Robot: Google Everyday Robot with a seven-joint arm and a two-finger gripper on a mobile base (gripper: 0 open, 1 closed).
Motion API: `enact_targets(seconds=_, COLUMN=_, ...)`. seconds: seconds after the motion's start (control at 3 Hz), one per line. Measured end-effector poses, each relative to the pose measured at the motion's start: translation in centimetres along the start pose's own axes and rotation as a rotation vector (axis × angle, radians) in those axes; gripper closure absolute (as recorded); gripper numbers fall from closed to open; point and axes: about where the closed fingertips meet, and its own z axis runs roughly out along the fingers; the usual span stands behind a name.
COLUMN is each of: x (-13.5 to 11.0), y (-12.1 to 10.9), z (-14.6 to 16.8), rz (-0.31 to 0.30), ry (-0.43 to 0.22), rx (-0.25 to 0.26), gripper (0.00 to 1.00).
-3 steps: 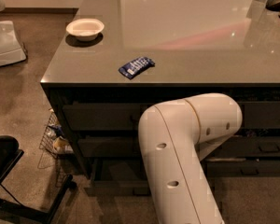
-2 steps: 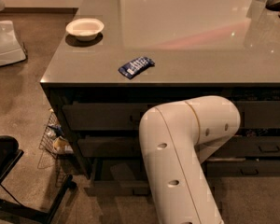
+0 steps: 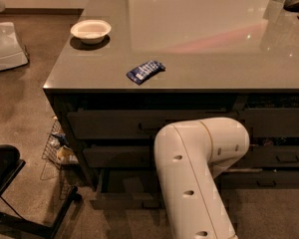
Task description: Open bottom drawer
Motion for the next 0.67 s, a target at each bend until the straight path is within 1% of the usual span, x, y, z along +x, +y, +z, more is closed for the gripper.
enact_targets(seconds=0.33, x=0.00, y=0.00, z=0.00, rz=0.000, ry=0.000, rx=0.000, gripper=0.00)
enact_targets(seconds=0.67, x=0.00, y=0.11, z=0.09, rz=0.000, ry=0.000, rx=-0.002, gripper=0.17)
